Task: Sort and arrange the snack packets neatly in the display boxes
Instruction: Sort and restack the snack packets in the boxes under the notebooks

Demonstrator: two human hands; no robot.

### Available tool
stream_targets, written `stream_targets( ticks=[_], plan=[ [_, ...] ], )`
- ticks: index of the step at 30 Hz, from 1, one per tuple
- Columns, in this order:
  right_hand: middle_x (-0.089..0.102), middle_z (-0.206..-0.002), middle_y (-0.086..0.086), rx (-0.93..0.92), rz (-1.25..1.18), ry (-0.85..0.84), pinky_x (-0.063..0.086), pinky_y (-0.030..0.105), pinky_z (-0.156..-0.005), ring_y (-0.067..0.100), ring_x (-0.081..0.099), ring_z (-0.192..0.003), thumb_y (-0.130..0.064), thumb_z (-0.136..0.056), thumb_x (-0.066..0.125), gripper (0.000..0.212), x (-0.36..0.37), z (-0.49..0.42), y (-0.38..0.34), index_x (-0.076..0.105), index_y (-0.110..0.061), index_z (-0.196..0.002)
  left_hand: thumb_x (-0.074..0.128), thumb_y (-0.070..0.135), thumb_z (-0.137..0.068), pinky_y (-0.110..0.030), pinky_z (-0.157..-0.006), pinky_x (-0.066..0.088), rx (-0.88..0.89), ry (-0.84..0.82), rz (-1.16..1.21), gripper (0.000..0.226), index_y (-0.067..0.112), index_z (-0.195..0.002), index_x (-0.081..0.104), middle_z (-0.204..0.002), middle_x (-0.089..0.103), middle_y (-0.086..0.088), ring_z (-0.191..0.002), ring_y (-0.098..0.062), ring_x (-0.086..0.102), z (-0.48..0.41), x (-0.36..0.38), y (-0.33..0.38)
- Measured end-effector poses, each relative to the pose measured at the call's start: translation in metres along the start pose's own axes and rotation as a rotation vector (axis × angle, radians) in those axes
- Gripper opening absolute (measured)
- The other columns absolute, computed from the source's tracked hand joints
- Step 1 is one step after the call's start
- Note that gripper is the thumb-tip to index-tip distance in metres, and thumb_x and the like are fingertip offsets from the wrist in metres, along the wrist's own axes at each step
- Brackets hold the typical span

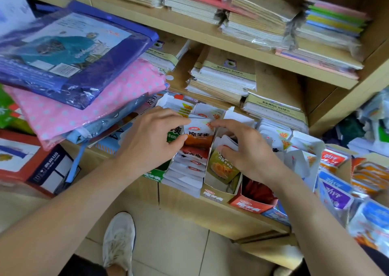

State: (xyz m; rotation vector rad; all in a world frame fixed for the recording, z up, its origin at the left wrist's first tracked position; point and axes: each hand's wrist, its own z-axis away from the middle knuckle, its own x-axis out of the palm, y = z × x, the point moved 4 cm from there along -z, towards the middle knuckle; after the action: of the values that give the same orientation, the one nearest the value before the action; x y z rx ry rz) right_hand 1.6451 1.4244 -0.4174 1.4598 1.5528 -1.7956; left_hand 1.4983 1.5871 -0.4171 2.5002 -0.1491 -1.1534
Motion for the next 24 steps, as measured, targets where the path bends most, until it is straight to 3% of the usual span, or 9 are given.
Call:
stream_targets(
  ticks=[2, 5, 8, 11, 14, 16, 18, 21, 24],
  plan=[
    [0.052, -0.145, -0.011, -0.006, 0.028, 0.002, 0.049, 0.033, -0.1, 0.013, 0.053, -0.125, -0.018, -0.094, 0.064, 0.057, 0.0, 0.0, -0.002, 0.045, -0.035, -0.146, 0.078, 0.026, -0.083, -0.04, -0.086, 0.056, -0.014, -0.058, 0.058, 0.023, 0.022, -0.106, 0.079, -0.105, 0.07, 0.009, -0.099, -0.011, 0.064, -0.001, -0.001, -0.001],
    [0.033, -0.159, -0.012, 0.001, 0.08, -0.03, 0.042, 0.042, -0.111, 0.015, 0.038, -0.142, -0.02, -0.094, 0.062, 0.069, 0.001, 0.0, -0.003, 0.032, -0.036, -0.154, 0.071, 0.057, -0.079, -0.043, -0.091, 0.052, -0.081, -0.294, 0.203, 0.038, 0.036, -0.11, 0.075, -0.119, 0.055, 0.022, -0.114, -0.004, 0.055, 0.0, -0.003, -0.002],
    [0.024, -0.163, -0.013, 0.008, 0.136, -0.065, 0.05, 0.044, -0.099, 0.02, 0.051, -0.13, -0.024, -0.093, 0.062, 0.075, 0.002, 0.0, 0.0, 0.025, -0.039, -0.156, 0.059, 0.086, -0.065, -0.045, -0.1, 0.047, -0.074, -0.58, 0.13, 0.071, 0.045, -0.124, 0.067, -0.139, 0.033, 0.026, -0.13, 0.0, 0.035, 0.008, -0.006, -0.001],
    [0.021, -0.163, -0.013, 0.013, 0.175, -0.074, 0.053, 0.043, -0.088, 0.021, 0.061, -0.109, -0.026, -0.093, 0.061, 0.072, 0.003, -0.001, 0.001, 0.027, -0.039, -0.156, 0.045, 0.1, -0.059, -0.048, -0.115, 0.031, -0.077, -0.846, 0.036, 0.087, 0.055, -0.133, 0.056, -0.155, 0.002, 0.031, -0.141, -0.001, 0.006, 0.021, -0.009, 0.004],
    [0.02, -0.163, -0.012, 0.022, 0.219, -0.068, 0.052, 0.047, -0.09, 0.023, 0.058, -0.117, -0.029, -0.094, 0.06, 0.07, 0.004, -0.001, 0.001, 0.028, -0.036, -0.156, 0.043, 0.104, -0.048, -0.045, -0.116, 0.027, -0.038, -0.947, -0.034, 0.106, 0.055, -0.143, 0.044, -0.155, -0.017, 0.036, -0.141, -0.001, -0.003, 0.03, -0.013, 0.01],
    [0.02, -0.163, -0.011, 0.013, 0.229, -0.063, 0.052, 0.048, -0.092, 0.025, 0.056, -0.123, -0.03, -0.094, 0.06, 0.07, 0.004, -0.001, 0.0, 0.029, -0.035, -0.156, 0.051, 0.103, -0.046, -0.032, -0.108, 0.027, -0.008, -0.918, -0.069, 0.114, 0.048, -0.146, 0.043, -0.158, -0.004, 0.031, -0.142, 0.0, 0.003, 0.035, -0.013, 0.013],
    [0.02, -0.163, -0.011, 0.008, 0.222, -0.062, 0.052, 0.048, -0.093, 0.024, 0.056, -0.123, -0.03, -0.094, 0.06, 0.07, 0.004, -0.001, -0.001, 0.029, -0.035, -0.156, 0.057, 0.096, -0.056, -0.025, -0.099, 0.03, 0.044, -0.779, -0.094, 0.101, 0.042, -0.142, 0.052, -0.152, 0.028, 0.026, -0.136, 0.001, 0.025, 0.037, -0.008, 0.018],
    [0.021, -0.162, -0.011, 0.015, 0.219, -0.062, 0.051, 0.045, -0.091, 0.024, 0.058, -0.119, -0.031, -0.094, 0.06, 0.069, 0.004, -0.001, 0.0, 0.029, -0.037, -0.156, 0.052, 0.069, -0.078, -0.031, -0.081, 0.05, 0.051, -0.545, -0.046, 0.057, 0.036, -0.12, 0.072, -0.112, 0.07, 0.019, -0.103, -0.007, 0.059, 0.032, -0.002, 0.022],
    [0.022, -0.163, -0.011, 0.014, 0.208, -0.063, 0.051, 0.043, -0.088, 0.024, 0.061, -0.112, -0.03, -0.094, 0.061, 0.068, 0.003, -0.002, 0.001, 0.031, -0.037, -0.155, 0.058, 0.053, -0.086, -0.026, -0.063, 0.046, -0.038, -0.37, 0.038, 0.031, 0.035, -0.099, 0.08, -0.079, 0.073, 0.016, -0.073, -0.003, 0.061, 0.022, -0.002, 0.02]
  ],
)
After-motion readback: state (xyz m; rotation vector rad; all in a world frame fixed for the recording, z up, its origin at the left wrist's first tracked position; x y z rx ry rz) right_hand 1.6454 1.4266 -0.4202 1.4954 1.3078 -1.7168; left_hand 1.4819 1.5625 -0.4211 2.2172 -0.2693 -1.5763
